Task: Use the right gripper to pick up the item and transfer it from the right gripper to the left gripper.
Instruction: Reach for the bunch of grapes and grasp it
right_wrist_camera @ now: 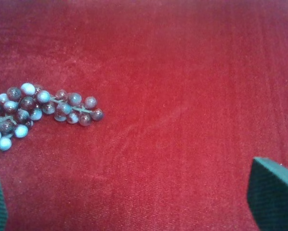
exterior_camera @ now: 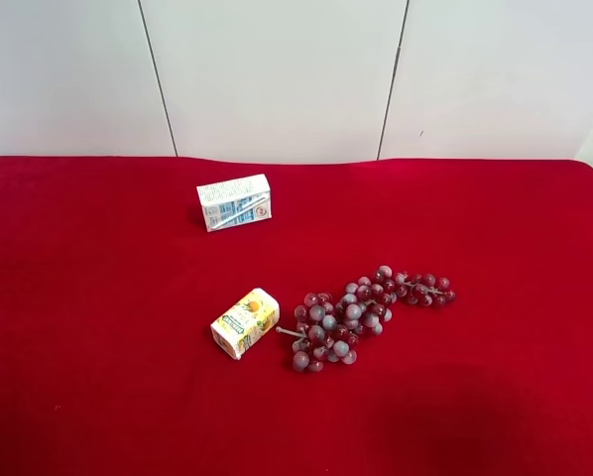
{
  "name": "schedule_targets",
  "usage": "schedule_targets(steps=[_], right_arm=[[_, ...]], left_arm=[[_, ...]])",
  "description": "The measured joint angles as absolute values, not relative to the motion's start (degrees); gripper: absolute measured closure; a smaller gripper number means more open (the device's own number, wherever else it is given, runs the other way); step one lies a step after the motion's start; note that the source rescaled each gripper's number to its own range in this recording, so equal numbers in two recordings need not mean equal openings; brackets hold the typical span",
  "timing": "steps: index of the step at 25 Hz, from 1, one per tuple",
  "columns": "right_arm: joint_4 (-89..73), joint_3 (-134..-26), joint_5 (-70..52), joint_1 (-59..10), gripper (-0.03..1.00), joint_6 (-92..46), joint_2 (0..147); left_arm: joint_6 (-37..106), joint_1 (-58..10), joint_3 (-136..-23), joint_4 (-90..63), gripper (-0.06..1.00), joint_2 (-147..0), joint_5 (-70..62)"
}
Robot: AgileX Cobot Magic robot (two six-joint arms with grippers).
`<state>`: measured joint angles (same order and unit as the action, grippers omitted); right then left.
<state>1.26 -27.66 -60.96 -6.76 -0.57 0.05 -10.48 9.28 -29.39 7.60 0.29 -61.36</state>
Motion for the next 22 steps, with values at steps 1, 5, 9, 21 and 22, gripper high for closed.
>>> schedule_targets(steps=[1, 5, 9, 21, 22], right_arm=[[1.0, -28.3, -60.7, -6.8, -0.02, -0.6, 0.8], [-1.3, -33.6, -57.0, -6.8, -0.02, -0.8, 7.8], [-1.5, -39.0, -55.7, -6.8, -0.02, -0.8, 18.4], [-6.7, -47.7, -46.0, -6.8, -0.02, -0.9, 50.8], [-7.3, -47.7, -44.6, -6.8, -0.02, -1.0, 53.5]], left_arm=[[-10.5, 9.3, -29.4, 7.6, -0.05, 0.3, -61.4], [-10.5, 9.3, -29.4, 7.6, -0.05, 0.3, -61.4], [-10.5, 9.3, -29.4, 7.6, -0.05, 0.3, -61.4], [-10.4, 9.3, -29.4, 7.6, -0.05, 0.3, -61.4], [-10.4, 9.3, -29.4, 7.6, -0.05, 0.3, -61.4]])
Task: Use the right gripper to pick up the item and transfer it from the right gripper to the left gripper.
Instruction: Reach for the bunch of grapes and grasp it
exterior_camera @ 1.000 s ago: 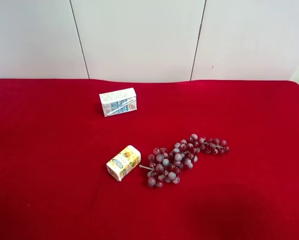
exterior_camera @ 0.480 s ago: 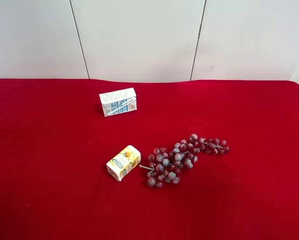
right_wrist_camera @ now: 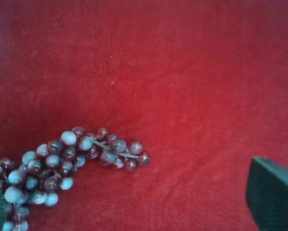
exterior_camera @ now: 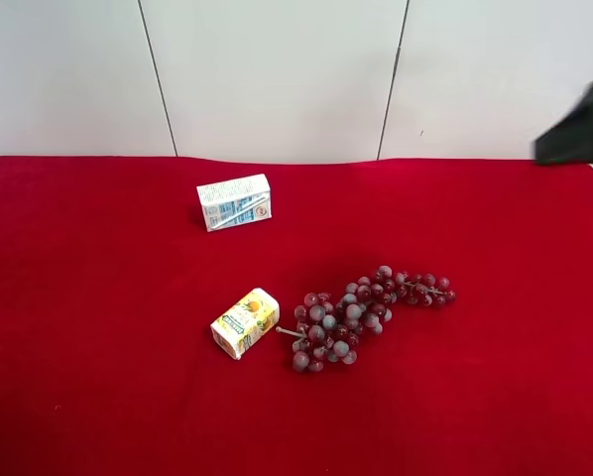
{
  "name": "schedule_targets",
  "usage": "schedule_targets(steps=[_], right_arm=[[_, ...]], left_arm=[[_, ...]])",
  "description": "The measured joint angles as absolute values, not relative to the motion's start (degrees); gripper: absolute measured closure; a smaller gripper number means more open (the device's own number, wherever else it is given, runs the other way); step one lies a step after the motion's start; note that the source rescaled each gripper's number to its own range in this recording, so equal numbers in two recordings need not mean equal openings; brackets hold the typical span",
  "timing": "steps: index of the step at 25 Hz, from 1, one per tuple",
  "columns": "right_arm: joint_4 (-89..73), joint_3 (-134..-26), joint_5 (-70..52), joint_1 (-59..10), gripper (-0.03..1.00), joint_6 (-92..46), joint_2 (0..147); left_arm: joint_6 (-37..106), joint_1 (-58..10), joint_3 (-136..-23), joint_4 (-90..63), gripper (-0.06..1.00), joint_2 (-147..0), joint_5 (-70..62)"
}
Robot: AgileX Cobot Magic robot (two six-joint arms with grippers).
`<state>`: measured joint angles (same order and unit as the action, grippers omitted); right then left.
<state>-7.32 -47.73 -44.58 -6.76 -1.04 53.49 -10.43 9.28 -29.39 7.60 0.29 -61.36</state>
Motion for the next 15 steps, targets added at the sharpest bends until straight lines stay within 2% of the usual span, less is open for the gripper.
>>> schedule_targets(steps=[5, 11, 15], right_arm=[[-9.0, -47.7, -38.6, -9.3, -0.02, -7.3, 64.8], [-14.0, -47.8, -30.8, -18.1, -0.02, -16.9, 73.8], [-15.3, -47.8, -28.1, -22.8, -0.02, -18.4, 79.0]], left_arm=[[-10.4, 9.3, -29.4, 7.6, -0.05, 0.3, -61.4], [-10.4, 9.3, -29.4, 7.6, -0.05, 0.3, -61.4], [-10.4, 9.3, -29.4, 7.6, -0.05, 0.3, -61.4]])
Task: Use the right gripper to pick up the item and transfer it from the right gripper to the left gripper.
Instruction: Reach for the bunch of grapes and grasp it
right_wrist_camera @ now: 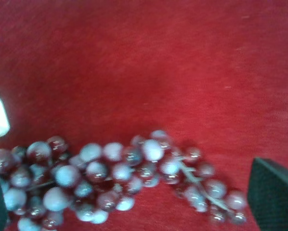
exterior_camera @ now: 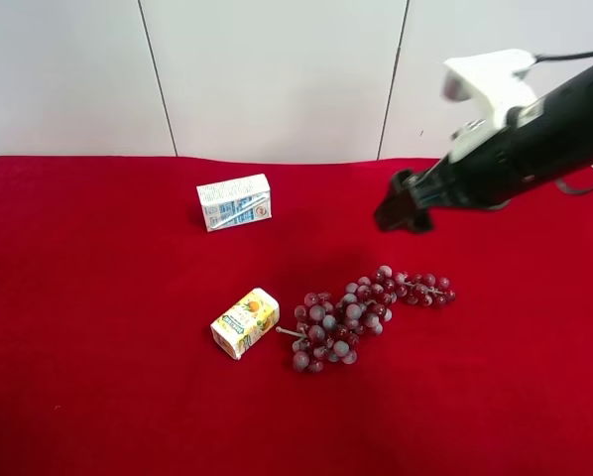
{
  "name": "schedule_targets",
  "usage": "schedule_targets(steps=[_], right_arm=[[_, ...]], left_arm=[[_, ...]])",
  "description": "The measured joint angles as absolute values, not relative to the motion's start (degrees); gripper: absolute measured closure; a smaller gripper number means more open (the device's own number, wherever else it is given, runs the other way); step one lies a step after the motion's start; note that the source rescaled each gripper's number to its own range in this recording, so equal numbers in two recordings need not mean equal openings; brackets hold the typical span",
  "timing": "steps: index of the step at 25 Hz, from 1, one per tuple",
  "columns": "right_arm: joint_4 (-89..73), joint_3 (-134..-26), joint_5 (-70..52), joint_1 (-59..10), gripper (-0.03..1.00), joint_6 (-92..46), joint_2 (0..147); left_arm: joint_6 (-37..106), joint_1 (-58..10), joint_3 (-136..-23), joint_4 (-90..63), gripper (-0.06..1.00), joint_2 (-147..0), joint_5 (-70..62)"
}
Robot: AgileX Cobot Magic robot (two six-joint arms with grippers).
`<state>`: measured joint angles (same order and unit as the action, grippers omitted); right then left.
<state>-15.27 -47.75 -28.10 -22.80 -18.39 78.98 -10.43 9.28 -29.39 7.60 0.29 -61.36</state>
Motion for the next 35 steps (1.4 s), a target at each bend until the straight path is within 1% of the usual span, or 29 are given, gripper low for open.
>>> schedule_targets(steps=[6, 9, 17, 28, 30, 32, 35], right_arm=[[-16.8, -47.8, -24.1, -30.1, -0.02, -18.4, 88.4], [-17.3, -47.8, -22.2, -31.8, -0.02, -18.4, 93.1], [-19.7, -47.9, -21.0, -32.1, -0.02, -18.4, 101.1], [-19.7, -48.4, -20.4, -32.1, -0.02, -18.4, 103.0], [-19.7, -48.4, -20.5, -32.1, 0.01, -18.4, 103.0], [-19.7, -48.4, -20.5, -32.1, 0.06, -18.4, 103.0], [-20.2, -48.4, -20.7, -32.1, 0.23, -18.4, 103.1]], left_arm=[[-10.4, 9.3, -29.4, 7.6, -0.05, 0.3, -61.4], [-10.4, 9.3, -29.4, 7.6, -0.05, 0.3, -61.4], [-10.4, 9.3, -29.4, 7.6, -0.05, 0.3, -61.4], [-10.4, 9.3, -29.3, 7.6, -0.05, 0.3, -61.4], [-10.4, 9.3, -29.3, 7.6, -0.05, 0.3, -61.4], [-10.4, 9.3, -29.3, 7.6, -0.05, 0.3, -61.4], [-10.4, 9.3, -29.3, 7.6, -0.05, 0.3, -61.4]])
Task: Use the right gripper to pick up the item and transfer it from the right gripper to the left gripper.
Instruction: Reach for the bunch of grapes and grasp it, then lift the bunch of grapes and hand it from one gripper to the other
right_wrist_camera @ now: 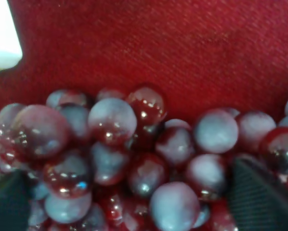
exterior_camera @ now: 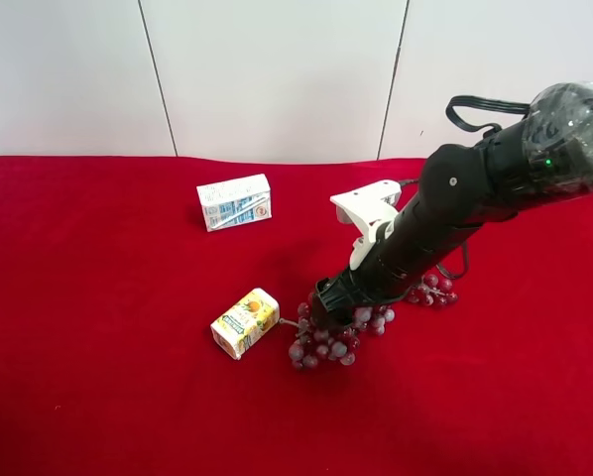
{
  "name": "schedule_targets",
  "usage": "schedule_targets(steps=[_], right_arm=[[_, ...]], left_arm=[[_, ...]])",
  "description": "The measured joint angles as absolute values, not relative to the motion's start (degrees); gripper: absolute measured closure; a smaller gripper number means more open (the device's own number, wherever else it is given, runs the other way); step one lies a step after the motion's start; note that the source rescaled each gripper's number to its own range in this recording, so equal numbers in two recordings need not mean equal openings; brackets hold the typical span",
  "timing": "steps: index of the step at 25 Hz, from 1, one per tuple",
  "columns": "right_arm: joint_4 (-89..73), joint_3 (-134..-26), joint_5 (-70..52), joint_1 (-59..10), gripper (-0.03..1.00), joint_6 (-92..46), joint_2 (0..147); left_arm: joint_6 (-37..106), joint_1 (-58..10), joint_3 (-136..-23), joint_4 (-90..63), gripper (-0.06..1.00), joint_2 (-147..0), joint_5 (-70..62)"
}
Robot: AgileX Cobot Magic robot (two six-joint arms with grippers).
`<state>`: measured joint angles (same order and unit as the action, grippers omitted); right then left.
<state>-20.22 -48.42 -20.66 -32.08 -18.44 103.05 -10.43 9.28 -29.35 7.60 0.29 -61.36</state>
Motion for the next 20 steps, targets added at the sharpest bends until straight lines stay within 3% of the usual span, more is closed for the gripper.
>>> schedule_targets(steps=[6, 7, 9, 20], right_arm=[[-19.6, -48.4, -20.6, -32.1, 0.82, -18.4, 103.7], [-19.6, -48.4, -20.6, -32.1, 0.87, -18.4, 103.7], [-19.6, -48.4, -20.4, -32.1, 0.92, -18.4, 103.8], [-19.7, -48.3, -19.8, -32.1, 0.96, -18.4, 102.2]], left_arm=[[-10.4, 9.3, -29.3, 7.6, -0.05, 0.3, -61.4], [-10.4, 9.3, -29.3, 7.6, -0.05, 0.3, -61.4], [-10.4, 9.3, -29.3, 7.6, -0.05, 0.3, -61.4], [-10.4, 9.3, -29.3, 7.6, -0.05, 0.3, -61.4]])
